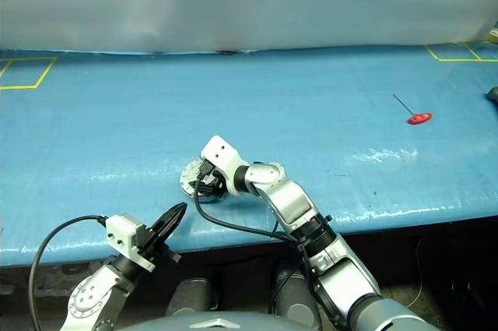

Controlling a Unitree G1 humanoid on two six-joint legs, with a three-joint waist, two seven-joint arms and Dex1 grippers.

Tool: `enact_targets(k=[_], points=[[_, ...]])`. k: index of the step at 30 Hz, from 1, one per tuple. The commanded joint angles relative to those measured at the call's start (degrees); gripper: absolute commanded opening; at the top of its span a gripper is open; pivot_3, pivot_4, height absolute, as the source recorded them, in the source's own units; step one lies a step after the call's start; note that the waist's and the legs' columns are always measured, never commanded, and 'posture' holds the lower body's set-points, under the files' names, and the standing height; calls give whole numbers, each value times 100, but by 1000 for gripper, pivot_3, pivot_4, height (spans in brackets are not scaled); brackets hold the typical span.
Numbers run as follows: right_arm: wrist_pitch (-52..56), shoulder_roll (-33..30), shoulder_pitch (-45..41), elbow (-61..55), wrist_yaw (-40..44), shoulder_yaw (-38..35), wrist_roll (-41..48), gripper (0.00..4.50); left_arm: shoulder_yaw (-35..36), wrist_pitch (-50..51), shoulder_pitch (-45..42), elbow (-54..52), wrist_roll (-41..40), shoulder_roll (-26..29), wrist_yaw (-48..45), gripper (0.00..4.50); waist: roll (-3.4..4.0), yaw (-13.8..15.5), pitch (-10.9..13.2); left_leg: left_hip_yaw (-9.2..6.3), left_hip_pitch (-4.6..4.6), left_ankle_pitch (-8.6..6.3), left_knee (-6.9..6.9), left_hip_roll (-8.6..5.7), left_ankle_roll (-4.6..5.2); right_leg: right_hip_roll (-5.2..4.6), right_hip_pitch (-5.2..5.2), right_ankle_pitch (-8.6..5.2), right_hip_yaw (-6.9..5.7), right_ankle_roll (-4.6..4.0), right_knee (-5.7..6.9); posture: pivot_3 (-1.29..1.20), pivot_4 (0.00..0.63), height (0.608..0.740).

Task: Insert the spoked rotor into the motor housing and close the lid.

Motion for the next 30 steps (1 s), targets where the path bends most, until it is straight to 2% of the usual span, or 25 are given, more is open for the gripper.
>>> enact_targets(k=[1, 16, 30], points=[[-57, 8, 35, -189, 6, 27, -30, 3036, -19, -84, -8, 22, -69, 42, -53, 0, 0, -1, 0, 0, 0, 0, 0, 0, 0, 0, 0, 0, 0, 0, 0, 0, 150, 740], [-50, 367, 376, -422, -331, 260, -153, 3036, 14, -202, 10, 211, -103, 7, -96, 0, 1, -24, -1, 1, -1, 0, -1, 2, 0, 1, -2, 0, 1, -1, -1, 0, 150, 740], [-466, 123, 226, -195, -51, 375, -326, 3036, -10, -195, -9, 248, -135, 33, -109, 0, 1, -15, -1, 1, 0, 0, -1, 2, 0, 1, -2, -1, 0, -1, -2, 0, 150, 740]])
